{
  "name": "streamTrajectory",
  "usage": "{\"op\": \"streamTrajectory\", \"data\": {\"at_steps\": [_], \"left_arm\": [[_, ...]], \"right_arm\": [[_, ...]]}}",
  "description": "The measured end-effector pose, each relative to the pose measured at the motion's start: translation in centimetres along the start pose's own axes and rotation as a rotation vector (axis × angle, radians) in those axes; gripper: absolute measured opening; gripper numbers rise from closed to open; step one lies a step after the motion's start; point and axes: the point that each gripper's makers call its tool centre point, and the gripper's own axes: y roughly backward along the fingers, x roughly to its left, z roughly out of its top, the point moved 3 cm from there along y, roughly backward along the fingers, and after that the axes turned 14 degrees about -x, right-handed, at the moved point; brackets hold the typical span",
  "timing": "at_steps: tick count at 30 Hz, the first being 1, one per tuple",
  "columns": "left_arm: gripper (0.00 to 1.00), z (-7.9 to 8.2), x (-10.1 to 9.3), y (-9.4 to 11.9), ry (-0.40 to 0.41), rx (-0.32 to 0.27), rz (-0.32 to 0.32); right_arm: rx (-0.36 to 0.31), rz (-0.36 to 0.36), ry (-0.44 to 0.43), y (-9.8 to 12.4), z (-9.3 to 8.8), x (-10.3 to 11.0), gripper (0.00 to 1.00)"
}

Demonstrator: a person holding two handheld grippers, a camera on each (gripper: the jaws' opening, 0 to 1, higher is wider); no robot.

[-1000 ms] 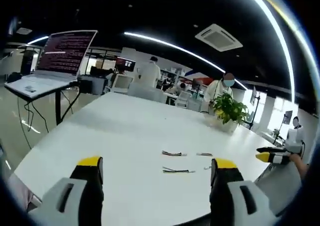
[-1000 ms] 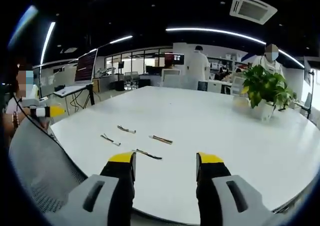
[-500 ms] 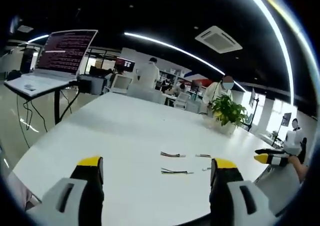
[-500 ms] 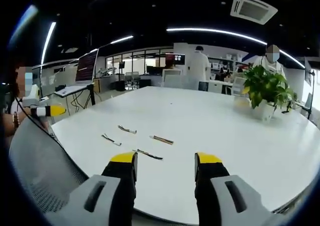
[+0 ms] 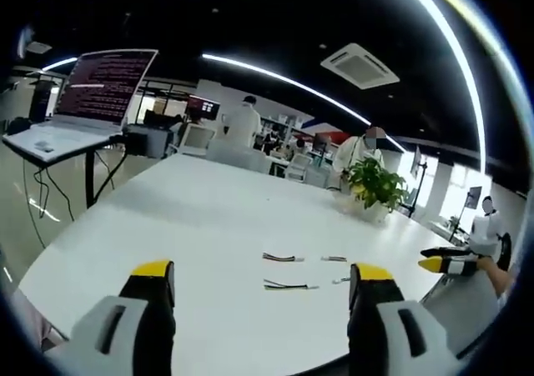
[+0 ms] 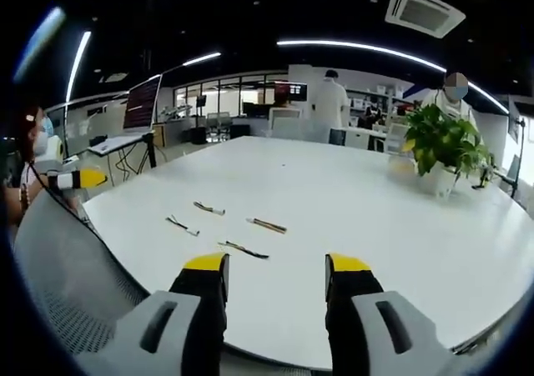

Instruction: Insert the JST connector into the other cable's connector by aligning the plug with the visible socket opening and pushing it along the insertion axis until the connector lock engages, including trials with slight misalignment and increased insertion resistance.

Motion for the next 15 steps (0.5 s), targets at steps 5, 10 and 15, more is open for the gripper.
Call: {"op": "streamTrajectory", "data": {"at_steps": [5,10,15], "left_arm": [[0.83,0.22,0.0,-0.09,0.009,-0.017,0.0],[0.82,0.21,0.08,-0.11,0.012,-0.014,0.007],[0.82,0.06,0.21,-0.08,0.013,0.002,0.019]], "right_arm": [[0.009,-0.023,0.001,0.02,-0.09,-0.28,0.43],[0.004,-0.043,-0.007,0.04,-0.05,-0.55,0.42],[0.027,-0.035,0.0,0.02,-0.31,-0.42,0.45]]}}
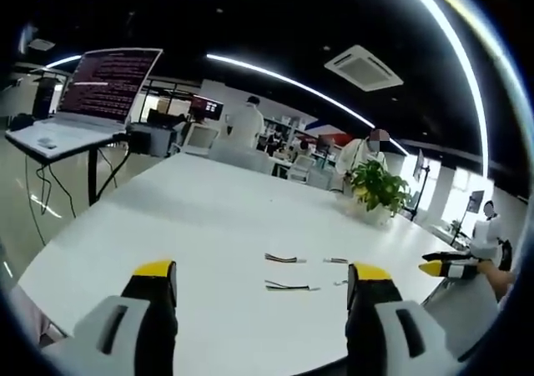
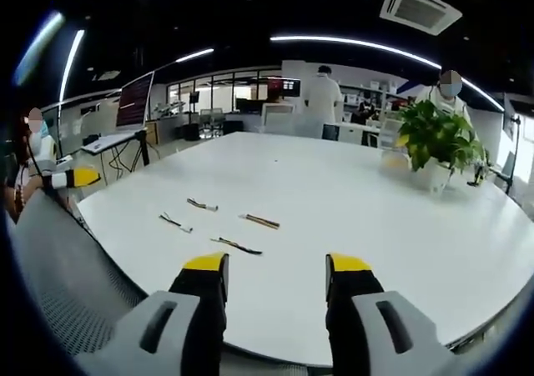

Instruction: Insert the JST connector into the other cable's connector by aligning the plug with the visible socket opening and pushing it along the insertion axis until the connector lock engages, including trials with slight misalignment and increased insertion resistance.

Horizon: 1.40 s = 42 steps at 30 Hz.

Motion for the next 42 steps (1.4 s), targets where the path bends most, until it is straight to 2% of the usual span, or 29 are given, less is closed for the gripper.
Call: {"op": "streamTrajectory", "data": {"at_steps": [3,10,14,21,25,28,31,38,40,41,42], "left_arm": [[0.82,0.3,-0.1,0.0,0.016,-0.027,-0.004],[0.82,0.2,0.4,0.1,0.024,-0.025,0.011],[0.82,0.5,0.3,0.1,0.038,-0.037,-0.004],[0.82,0.4,0.7,0.1,0.042,-0.033,0.02],[0.85,0.1,0.3,0.0,0.053,-0.003,0.009],[0.88,-0.4,-0.6,-0.2,0.101,0.044,-0.063],[0.91,-1.0,-0.5,-0.3,0.071,0.093,-0.058],[0.95,-0.9,-0.6,-0.3,0.073,0.1,-0.063],[0.95,-1.5,-0.6,-0.2,0.073,0.18,-0.067],[0.95,-1.3,-0.7,-0.4,0.063,0.178,-0.077],[0.94,-0.7,-0.8,-0.8,0.043,0.14,-0.096]], "right_arm": [[-0.002,0.0,-0.002,0.1,0.0,0.0,0.44],[-0.021,-0.042,-0.021,0.1,0.2,-0.4,0.42],[-0.02,-0.028,-0.028,0.1,0.2,-0.1,0.43],[-0.019,-0.019,-0.034,0.0,0.2,0.0,0.42],[-0.002,0.017,-0.019,0.0,0.0,0.3,0.45],[-0.014,0.016,-0.034,0.0,0.3,0.1,0.43],[0.001,0.014,-0.016,0.0,0.2,0.2,0.44],[0.0,0.004,-0.017,0.1,0.4,0.1,0.45],[-0.01,0.0,-0.025,0.2,0.7,0.0,0.44],[-0.016,-0.001,-0.03,0.2,0.9,0.0,0.42],[-0.018,0.007,-0.045,0.2,1.0,0.0,0.42]]}}
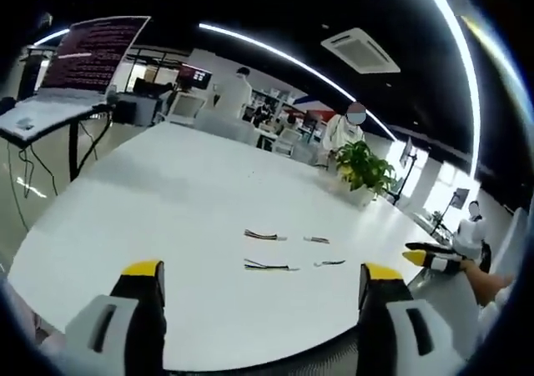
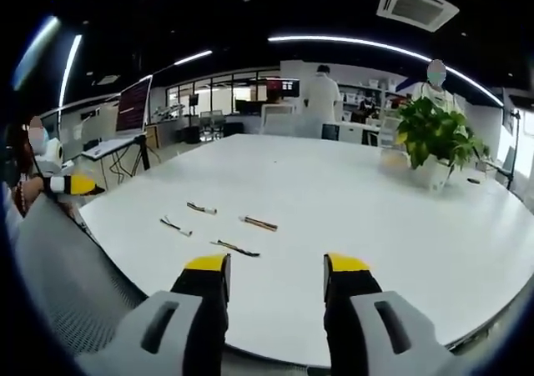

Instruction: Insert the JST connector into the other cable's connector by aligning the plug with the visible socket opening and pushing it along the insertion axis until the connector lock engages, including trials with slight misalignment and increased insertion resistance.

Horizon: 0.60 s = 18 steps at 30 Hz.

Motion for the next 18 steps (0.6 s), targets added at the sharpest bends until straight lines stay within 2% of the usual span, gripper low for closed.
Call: {"op": "streamTrajectory", "data": {"at_steps": [3,6,7,8,9,11,13,18], "left_arm": [[0.87,1.7,-0.4,-0.4,-0.047,-0.081,-0.052],[0.94,2.2,-0.4,-0.6,-0.04,-0.07,-0.058],[0.93,2.4,-0.3,-0.7,-0.04,-0.067,-0.061],[0.93,2.3,-0.4,-0.8,-0.047,-0.043,-0.075],[0.94,1.8,-0.4,-0.9,-0.061,0.016,-0.089],[0.96,2.3,-0.4,-1.7,-0.11,-0.006,-0.112],[0.95,2.8,-0.6,-2.5,-0.193,-0.011,-0.138],[0.99,3.5,-1.5,-4.3,-0.166,-0.027,-0.181]], "right_arm": [[0.007,0.005,-0.001,0.0,0.3,-0.1,0.44],[0.009,0.013,0.027,0.0,0.8,-0.3,0.43],[0.014,0.017,0.032,0.0,1.0,-0.5,0.43],[0.015,0.015,0.034,-0.1,1.1,-0.7,0.43],[0.017,0.002,0.048,-0.1,1.3,-1.1,0.43],[0.006,-0.001,0.086,-0.2,1.7,-1.6,0.41],[-0.001,0.018,0.084,-0.5,2.1,-1.9,0.42],[0.002,0.026,0.095,-1.2,2.4,-2.8,0.42]]}}
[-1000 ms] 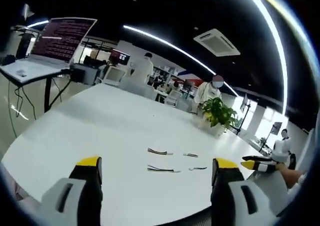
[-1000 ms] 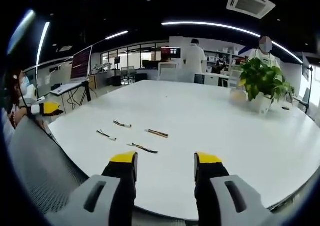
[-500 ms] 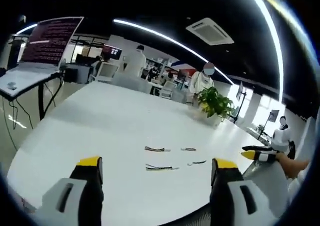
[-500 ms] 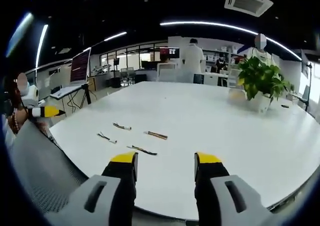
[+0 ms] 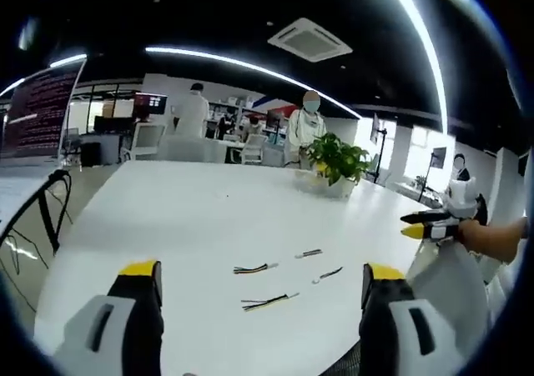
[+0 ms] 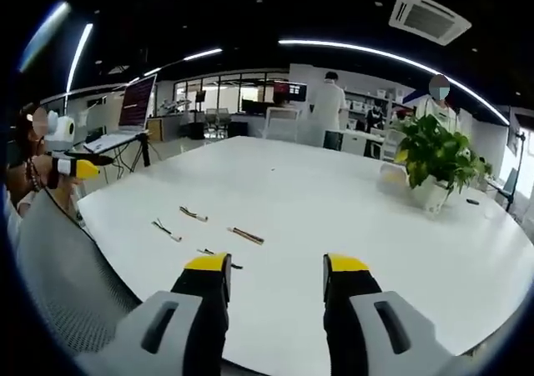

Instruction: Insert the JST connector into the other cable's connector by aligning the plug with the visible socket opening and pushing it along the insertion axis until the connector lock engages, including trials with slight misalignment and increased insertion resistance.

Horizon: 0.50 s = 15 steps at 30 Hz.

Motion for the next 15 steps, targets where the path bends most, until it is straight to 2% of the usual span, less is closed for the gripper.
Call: {"op": "streamTrajectory", "data": {"at_steps": [7,9,15], "left_arm": [[0.99,0.1,0.1,-2.2,-0.018,0.006,-0.014],[0.99,-0.1,0.0,-2.8,-0.014,0.025,-0.04],[0.99,-0.1,0.8,-4.4,-0.043,0.048,-0.046]], "right_arm": [[0.021,0.04,-0.006,-1.0,-0.3,0.1,0.43],[0.023,0.052,-0.002,-1.5,-0.3,0.1,0.43],[0.018,0.068,-0.001,-2.6,-0.2,0.1,0.43]]}}
